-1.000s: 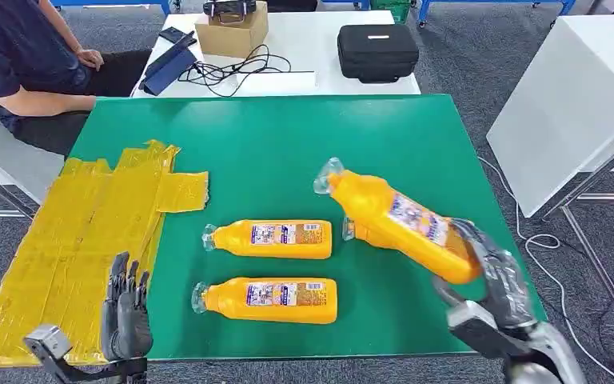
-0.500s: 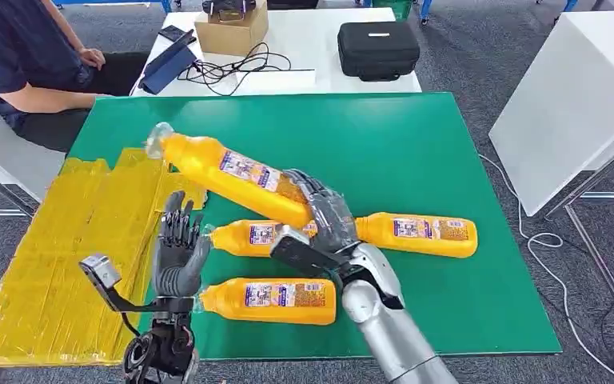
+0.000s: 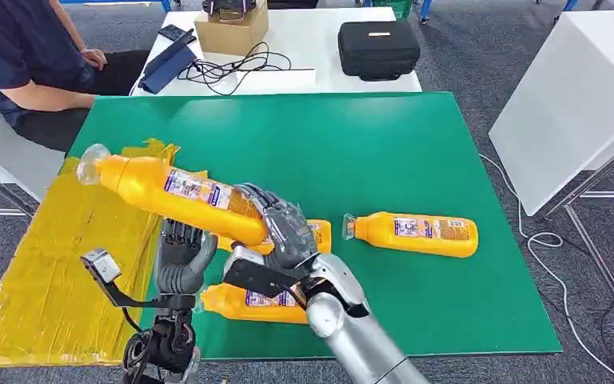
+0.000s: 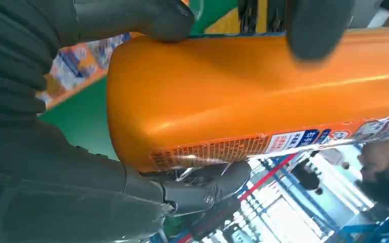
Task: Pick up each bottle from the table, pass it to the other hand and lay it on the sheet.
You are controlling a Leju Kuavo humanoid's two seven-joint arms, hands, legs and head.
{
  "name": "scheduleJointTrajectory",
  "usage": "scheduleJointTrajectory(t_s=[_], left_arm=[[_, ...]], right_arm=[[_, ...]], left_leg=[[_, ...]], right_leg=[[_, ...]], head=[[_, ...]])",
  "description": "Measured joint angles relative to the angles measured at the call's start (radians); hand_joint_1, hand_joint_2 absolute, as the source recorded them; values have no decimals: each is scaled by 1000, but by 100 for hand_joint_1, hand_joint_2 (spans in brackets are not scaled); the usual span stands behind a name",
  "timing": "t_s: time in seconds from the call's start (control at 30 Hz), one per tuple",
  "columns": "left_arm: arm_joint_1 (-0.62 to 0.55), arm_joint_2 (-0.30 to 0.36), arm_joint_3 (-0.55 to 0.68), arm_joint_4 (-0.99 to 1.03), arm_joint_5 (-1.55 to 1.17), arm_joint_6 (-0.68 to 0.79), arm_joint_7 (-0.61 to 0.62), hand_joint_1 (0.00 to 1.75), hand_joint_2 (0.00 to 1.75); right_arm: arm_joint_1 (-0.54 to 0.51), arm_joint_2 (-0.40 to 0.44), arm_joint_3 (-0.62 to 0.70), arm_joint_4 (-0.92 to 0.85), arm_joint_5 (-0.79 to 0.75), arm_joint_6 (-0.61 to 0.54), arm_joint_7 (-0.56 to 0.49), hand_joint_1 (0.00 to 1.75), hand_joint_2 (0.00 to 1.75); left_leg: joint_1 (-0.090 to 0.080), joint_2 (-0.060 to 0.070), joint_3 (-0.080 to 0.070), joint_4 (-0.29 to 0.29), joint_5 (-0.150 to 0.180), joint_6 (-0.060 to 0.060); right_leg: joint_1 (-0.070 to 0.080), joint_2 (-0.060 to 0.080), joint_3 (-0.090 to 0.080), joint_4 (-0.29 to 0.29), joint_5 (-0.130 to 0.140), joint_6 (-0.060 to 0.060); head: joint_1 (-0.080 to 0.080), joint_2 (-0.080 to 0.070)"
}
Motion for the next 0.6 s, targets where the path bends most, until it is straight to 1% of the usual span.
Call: scheduleJointTrajectory(t_s=[0.13,0.33,0.5,0.6], left_arm=[[25,12,0,-3,26,-3,-2,0,175],[79,27,7,-13,61,-12,-15,0,175],[105,38,12,-28,86,-9,-16,0,175],[116,43,14,-38,98,-7,-14,0,175]], right_arm=[[35,6,53,39,4,-29,-28,175,175],[66,14,95,114,-17,-37,-72,175,175],[61,10,125,189,-47,-34,-124,175,175],[60,10,135,212,-56,-33,-132,175,175]], left_leg=[[0,0,-2,0,0,0],[0,1,-2,0,0,0],[0,1,-2,0,0,0],[0,1,-2,0,0,0]], right_leg=[[0,0,-2,0,0,0],[0,0,-3,0,0,0],[0,0,-4,0,0,0],[0,0,-4,0,0,0]], head=[[0,0],[0,0],[0,0],[0,0]])
